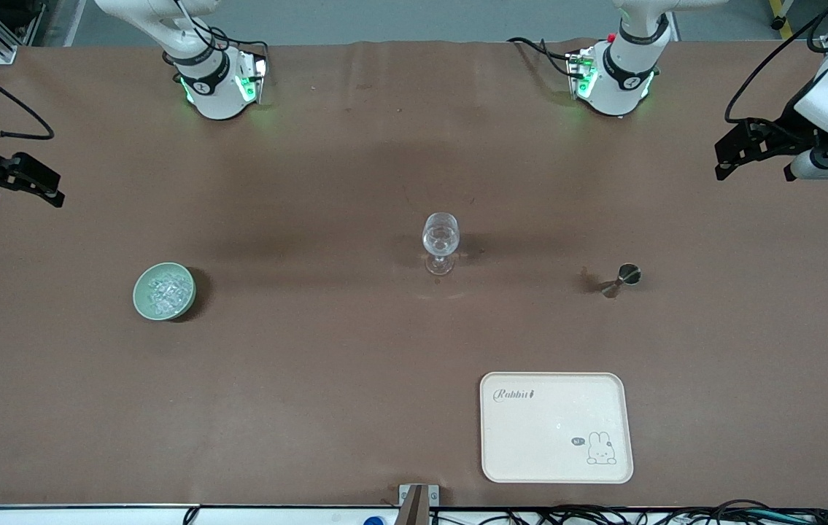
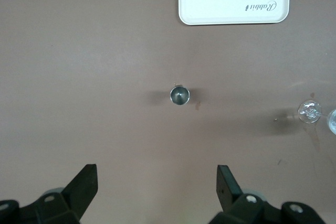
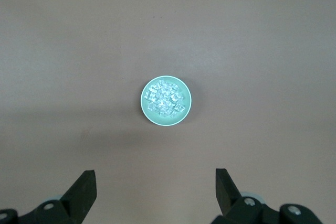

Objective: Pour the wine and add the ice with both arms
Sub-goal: 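Move the right gripper toward the ice bowl while the left gripper approaches the jigger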

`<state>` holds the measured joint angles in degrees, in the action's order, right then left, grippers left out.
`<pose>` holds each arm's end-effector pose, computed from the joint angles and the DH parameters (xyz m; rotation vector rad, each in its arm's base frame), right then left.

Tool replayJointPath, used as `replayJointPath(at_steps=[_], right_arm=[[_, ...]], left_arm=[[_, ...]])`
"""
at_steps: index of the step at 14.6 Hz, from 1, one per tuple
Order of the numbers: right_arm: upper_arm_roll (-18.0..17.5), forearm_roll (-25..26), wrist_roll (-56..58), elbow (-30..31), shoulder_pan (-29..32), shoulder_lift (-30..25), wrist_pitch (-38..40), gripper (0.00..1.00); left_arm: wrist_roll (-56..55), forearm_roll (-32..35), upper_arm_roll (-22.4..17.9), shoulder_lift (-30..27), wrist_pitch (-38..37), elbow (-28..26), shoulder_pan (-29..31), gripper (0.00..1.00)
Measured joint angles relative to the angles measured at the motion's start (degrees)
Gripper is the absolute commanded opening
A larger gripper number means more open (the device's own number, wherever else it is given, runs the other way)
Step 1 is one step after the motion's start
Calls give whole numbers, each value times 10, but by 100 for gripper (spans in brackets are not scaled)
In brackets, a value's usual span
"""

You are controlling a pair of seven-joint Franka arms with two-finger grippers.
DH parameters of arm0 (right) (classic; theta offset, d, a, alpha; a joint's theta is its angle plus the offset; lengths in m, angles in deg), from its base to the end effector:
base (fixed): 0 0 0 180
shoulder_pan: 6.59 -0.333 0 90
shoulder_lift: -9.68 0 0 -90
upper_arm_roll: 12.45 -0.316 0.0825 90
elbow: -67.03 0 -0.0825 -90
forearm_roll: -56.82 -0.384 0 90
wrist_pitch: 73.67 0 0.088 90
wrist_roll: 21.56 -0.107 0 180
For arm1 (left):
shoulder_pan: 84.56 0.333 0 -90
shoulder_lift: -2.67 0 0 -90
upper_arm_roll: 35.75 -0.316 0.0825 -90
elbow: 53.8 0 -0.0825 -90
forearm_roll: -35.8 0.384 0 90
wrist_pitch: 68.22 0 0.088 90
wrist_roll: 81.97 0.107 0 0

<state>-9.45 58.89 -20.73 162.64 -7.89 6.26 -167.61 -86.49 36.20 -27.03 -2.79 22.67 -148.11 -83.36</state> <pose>0.5413 -0.0205 0.6169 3.1076 -0.0205 0.0462 0.5215 -0.0722 0.6412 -3.1223 0.0811 -0.0571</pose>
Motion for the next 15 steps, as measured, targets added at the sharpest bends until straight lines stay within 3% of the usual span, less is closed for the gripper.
replayJointPath(at_steps=[7, 12, 15], right_arm=[[4, 0, 0, -6, 1, 0, -8, 100], [2, 0, 0, -10, -5, 0, 3, 100], [0, 0, -2, -9, -21, 0, 8, 100]], left_arm=[[0, 8, -6, 11, -8, 19, 20, 100], [0, -8, -12, 46, -8, 28, 70, 100], [-81, -29, -13, 66, -9, 34, 86, 100]])
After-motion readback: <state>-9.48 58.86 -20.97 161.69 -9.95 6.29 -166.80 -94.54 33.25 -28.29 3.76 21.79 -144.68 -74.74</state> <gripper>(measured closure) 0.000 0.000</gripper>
